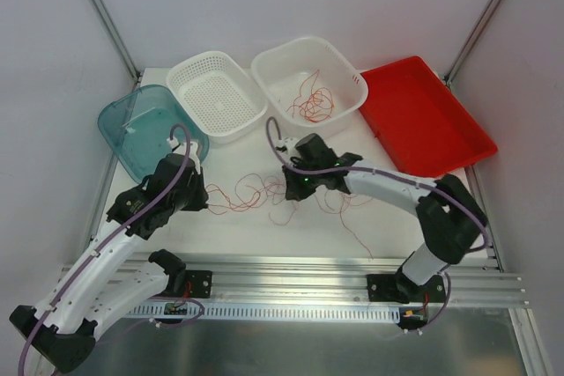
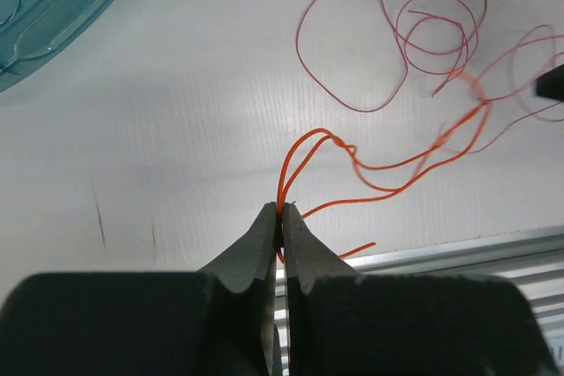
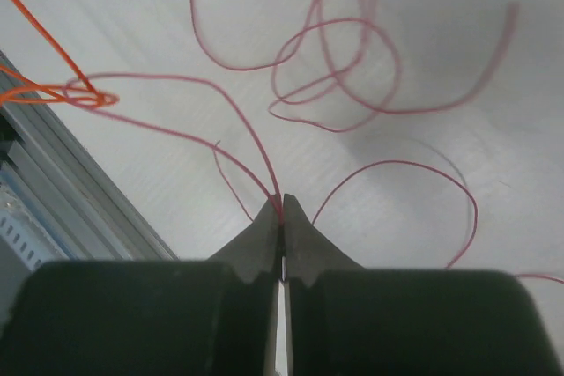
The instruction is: Untangle the cables
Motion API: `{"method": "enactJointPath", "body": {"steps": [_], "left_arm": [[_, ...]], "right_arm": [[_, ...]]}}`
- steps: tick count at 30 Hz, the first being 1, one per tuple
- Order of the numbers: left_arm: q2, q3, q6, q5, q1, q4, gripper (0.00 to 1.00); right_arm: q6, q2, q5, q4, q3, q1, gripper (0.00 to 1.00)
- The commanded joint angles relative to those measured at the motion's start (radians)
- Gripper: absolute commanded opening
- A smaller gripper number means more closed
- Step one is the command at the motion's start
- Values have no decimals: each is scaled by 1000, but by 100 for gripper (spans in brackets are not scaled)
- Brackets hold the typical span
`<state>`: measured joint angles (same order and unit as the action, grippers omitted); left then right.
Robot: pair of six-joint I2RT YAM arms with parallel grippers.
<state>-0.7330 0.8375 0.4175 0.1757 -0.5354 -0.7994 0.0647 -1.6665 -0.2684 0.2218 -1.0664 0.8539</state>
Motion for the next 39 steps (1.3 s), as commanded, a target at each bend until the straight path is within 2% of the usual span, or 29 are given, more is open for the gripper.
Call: {"method": "enactJointPath", "body": {"steps": [1, 10, 15, 23, 27, 29, 32, 33, 35, 39], "left_arm": [[-12, 37, -29, 36, 3, 5, 0], [-19, 112, -68, 143, 3, -27, 0], [-17, 150, -92, 175, 3, -35, 0], [15, 276, -134, 447, 3, -144, 0], [43, 334, -141, 486, 5, -158, 0], [52, 357, -138, 455, 5, -152, 0], [50, 362, -143, 375, 5, -104, 0], [49, 359, -151, 342, 3, -69, 0], [35, 356, -157, 306, 5, -28, 0], [-49, 377, -172, 226, 3, 75, 0]], "right_arm": [[3, 216, -14, 23, 51, -111, 1], [-16, 465, -49, 114, 152, -343, 1], [-8, 498, -8, 157, 158, -345, 1], [-60, 528, 78, 172, 203, -400, 1], [-48, 533, 54, 183, 206, -408, 1], [-39, 521, 31, 197, 198, -406, 6], [-42, 510, 8, 198, 203, -394, 22], [-43, 510, -5, 197, 204, -388, 40], [-48, 510, -6, 198, 200, -371, 60], [-49, 533, 23, 241, 177, -349, 70]]}}
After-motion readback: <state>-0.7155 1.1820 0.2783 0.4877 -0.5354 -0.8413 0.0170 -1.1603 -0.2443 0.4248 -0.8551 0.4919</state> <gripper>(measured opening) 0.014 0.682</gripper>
